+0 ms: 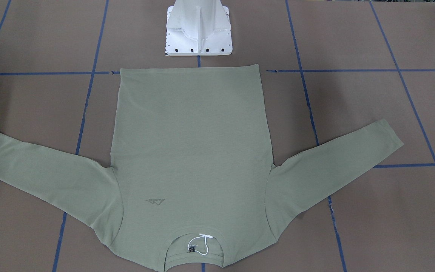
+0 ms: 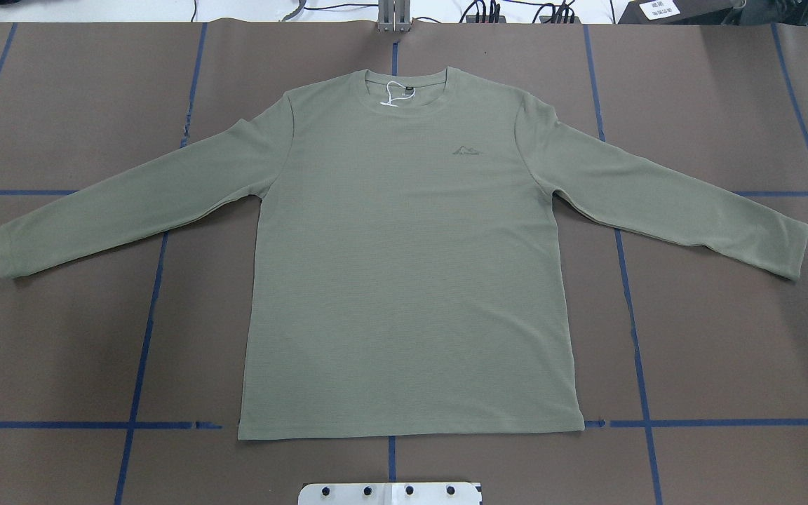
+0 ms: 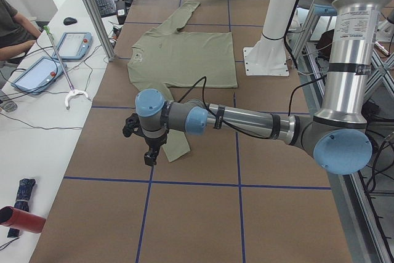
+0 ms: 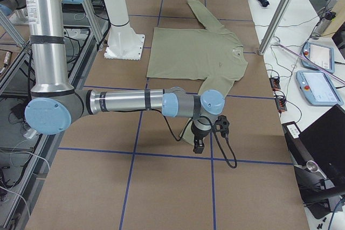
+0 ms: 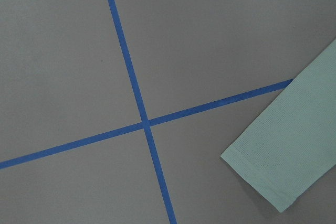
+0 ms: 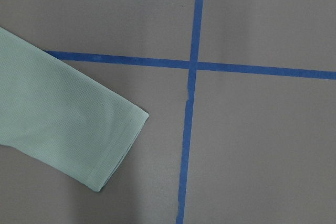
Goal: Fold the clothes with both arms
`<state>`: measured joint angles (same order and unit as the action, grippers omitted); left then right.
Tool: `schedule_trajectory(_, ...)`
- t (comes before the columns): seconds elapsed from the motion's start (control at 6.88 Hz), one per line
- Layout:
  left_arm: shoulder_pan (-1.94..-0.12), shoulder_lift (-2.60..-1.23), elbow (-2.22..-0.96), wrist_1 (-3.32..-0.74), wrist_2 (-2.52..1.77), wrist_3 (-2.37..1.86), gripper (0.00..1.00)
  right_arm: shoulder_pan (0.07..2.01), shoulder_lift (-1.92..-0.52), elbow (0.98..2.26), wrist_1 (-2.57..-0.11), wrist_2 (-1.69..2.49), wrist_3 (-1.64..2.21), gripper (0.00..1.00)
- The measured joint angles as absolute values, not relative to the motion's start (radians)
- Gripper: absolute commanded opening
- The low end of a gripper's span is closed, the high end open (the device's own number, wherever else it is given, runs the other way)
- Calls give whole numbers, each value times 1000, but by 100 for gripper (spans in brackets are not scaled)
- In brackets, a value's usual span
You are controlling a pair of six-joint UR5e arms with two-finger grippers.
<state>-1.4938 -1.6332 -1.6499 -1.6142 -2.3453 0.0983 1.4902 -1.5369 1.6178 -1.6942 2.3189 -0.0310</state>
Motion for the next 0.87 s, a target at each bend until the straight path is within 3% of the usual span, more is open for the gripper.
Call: schedule_trajectory(0.87,-1488,-1639,-1650,-1628,-2320,102,100,1490,-1549,1618,-1688,2367,-30,100)
